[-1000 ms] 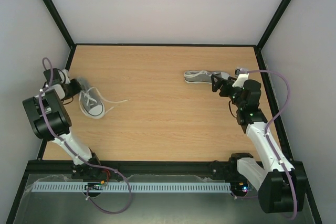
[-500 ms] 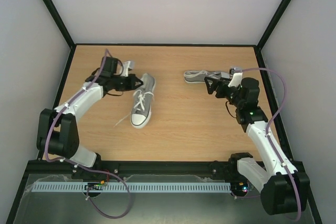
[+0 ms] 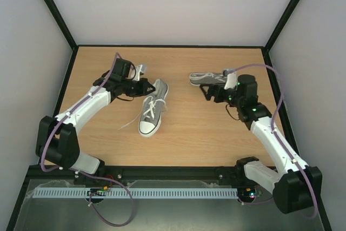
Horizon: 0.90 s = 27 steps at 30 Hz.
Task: Tie the shoes
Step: Pick up the shoe from the center of the board.
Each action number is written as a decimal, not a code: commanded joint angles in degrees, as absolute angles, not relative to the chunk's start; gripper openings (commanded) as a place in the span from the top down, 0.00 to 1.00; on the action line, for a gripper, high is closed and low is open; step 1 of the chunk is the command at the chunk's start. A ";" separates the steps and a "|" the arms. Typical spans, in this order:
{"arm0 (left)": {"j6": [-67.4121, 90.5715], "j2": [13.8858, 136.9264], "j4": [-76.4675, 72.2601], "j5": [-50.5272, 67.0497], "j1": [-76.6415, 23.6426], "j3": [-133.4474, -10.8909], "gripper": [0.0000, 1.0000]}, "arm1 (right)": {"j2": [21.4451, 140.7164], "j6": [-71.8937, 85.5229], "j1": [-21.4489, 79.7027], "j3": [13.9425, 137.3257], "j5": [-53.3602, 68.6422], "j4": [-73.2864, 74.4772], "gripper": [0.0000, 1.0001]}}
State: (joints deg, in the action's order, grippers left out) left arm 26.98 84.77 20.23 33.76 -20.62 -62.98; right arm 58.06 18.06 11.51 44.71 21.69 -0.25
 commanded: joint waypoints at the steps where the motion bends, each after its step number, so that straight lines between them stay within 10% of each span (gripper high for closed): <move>1: 31.77 81.80 19.69 35.87 -19.74 -63.43 0.98 | 60.69 15.03 20.70 39.92 22.46 -3.43 0.07; 19: 30.30 78.74 18.78 37.43 -18.29 -64.45 0.98 | 97.85 -7.98 37.00 39.26 25.25 -52.70 0.09; 27: 30.33 77.54 18.33 38.36 -16.72 -63.80 0.98 | 106.00 -4.46 37.09 46.29 31.55 -53.74 0.43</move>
State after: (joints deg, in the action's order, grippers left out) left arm 28.95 79.75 20.05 35.20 -17.52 -62.96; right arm 103.66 -4.73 36.77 43.40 26.28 -51.00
